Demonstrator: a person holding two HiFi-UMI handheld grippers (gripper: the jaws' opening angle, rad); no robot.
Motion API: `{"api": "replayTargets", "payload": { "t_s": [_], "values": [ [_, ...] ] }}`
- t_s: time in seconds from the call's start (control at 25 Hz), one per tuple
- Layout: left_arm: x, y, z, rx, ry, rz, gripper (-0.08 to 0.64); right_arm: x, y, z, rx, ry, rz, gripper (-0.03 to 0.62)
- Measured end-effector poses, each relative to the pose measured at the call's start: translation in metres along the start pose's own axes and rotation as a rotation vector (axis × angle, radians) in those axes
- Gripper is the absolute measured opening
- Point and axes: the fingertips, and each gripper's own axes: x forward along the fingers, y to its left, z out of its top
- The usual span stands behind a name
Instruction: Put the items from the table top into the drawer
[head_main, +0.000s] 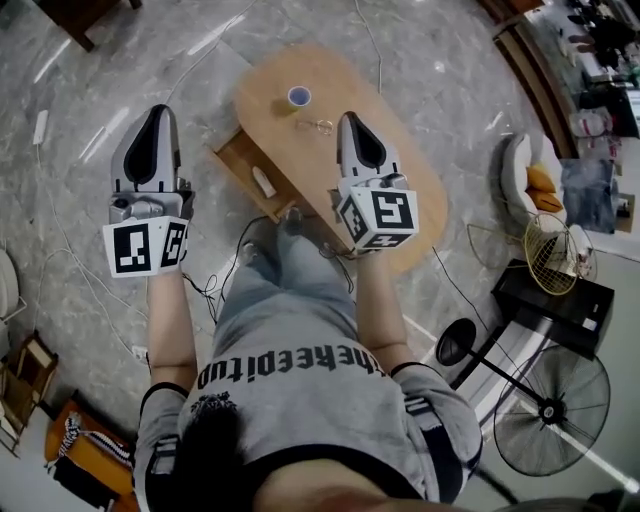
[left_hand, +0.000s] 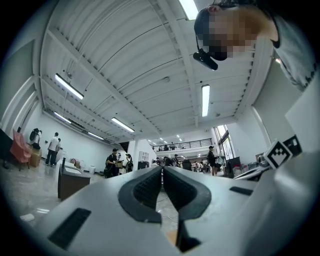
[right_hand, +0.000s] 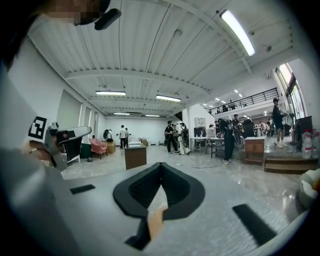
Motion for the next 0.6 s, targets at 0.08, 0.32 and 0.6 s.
{"api": "replayTargets", "payload": {
  "t_s": [0.08, 0.32, 0.6],
  "values": [
    [0.006, 0.001, -0.004, -0.001, 0.004, 0.005, 0.012, 0.010, -0.006, -0.008, 0.004, 0.033, 0.010, 0.003],
    [0.026, -0.002, -0.014, 0.005, 0.023, 0.048, 0.012, 0.048, -0.027, -0.040, 0.020, 0.156, 0.080, 0.003],
    [0.047, -0.008, -0.037, 0.010, 0.052, 0.106, 0.012, 0.094, -0.048, -0.106, 0.077, 0.341, 0.182, 0.005]
  ]
}}
